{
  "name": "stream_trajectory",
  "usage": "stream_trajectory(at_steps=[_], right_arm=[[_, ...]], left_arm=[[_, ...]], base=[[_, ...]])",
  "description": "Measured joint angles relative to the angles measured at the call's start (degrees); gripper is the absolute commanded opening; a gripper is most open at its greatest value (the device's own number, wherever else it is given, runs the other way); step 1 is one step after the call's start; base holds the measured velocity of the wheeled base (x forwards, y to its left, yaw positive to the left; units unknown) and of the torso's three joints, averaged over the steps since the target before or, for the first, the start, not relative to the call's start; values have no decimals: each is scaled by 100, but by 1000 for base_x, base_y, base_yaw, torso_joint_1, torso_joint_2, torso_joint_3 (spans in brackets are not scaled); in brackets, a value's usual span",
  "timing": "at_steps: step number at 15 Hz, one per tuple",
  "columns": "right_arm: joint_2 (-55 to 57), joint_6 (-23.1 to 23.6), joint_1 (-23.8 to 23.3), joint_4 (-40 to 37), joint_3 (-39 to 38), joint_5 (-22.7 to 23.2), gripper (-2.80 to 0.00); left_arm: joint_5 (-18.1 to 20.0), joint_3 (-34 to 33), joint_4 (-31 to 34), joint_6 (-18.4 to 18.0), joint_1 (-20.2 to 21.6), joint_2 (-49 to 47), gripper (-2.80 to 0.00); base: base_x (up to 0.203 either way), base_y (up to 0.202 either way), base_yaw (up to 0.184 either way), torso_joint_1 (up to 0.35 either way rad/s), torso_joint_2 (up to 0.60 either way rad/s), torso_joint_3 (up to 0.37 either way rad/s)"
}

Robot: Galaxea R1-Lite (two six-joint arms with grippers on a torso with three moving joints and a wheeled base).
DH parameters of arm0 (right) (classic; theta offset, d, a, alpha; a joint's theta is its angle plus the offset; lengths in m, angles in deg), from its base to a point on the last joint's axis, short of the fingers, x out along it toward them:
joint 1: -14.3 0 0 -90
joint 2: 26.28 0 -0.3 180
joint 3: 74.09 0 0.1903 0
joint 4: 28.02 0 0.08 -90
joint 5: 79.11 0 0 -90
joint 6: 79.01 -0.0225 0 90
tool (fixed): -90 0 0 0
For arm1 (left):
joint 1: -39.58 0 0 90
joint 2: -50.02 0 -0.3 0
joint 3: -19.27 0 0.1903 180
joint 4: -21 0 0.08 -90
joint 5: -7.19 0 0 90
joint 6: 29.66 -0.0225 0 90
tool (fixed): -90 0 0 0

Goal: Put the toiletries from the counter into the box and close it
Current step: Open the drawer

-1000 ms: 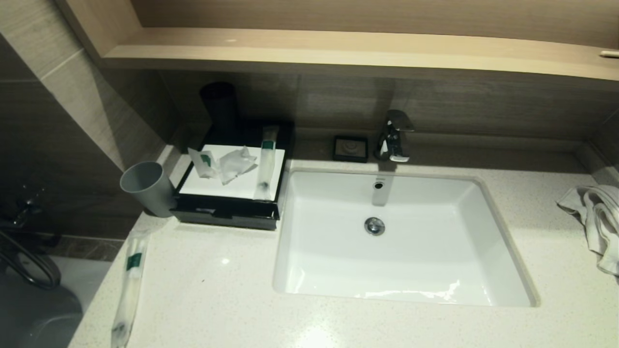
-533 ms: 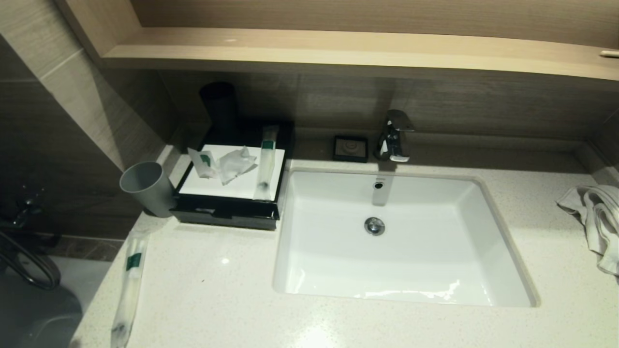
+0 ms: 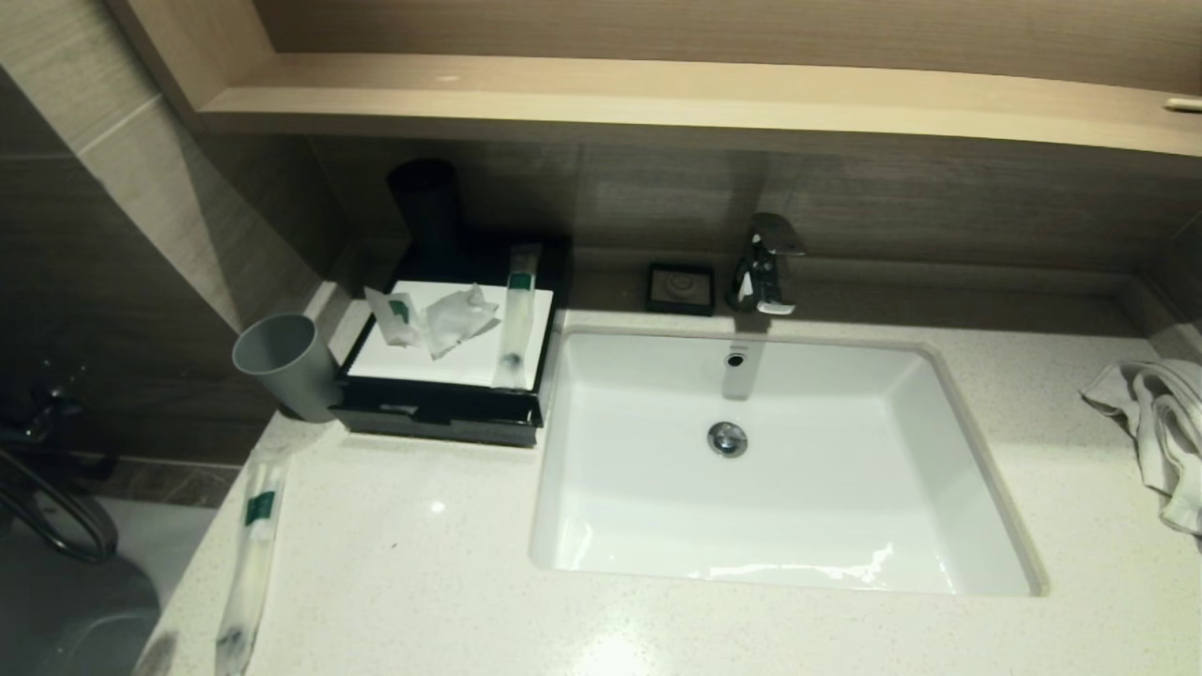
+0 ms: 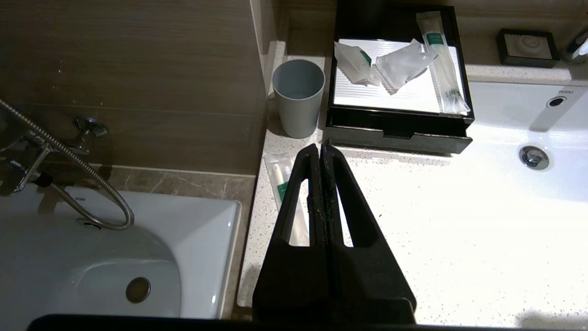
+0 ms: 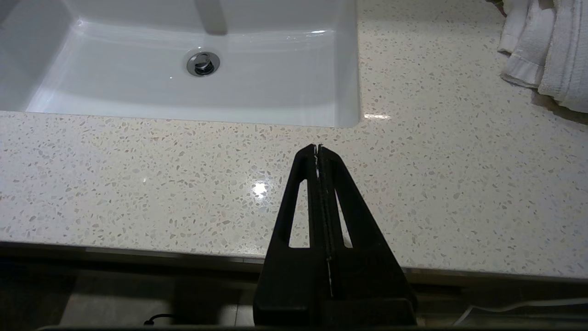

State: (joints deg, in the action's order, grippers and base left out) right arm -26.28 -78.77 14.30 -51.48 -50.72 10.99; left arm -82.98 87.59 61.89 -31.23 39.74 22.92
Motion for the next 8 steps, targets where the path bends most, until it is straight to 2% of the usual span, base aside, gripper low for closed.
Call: stream_trajectory(at_steps=[8], right_arm=[[0,0,-2,-1,0,0,-280]], left_arm=[[27,-335,-275,-10,-16,-279,-280]], base=[[0,0,0,0,0,0]])
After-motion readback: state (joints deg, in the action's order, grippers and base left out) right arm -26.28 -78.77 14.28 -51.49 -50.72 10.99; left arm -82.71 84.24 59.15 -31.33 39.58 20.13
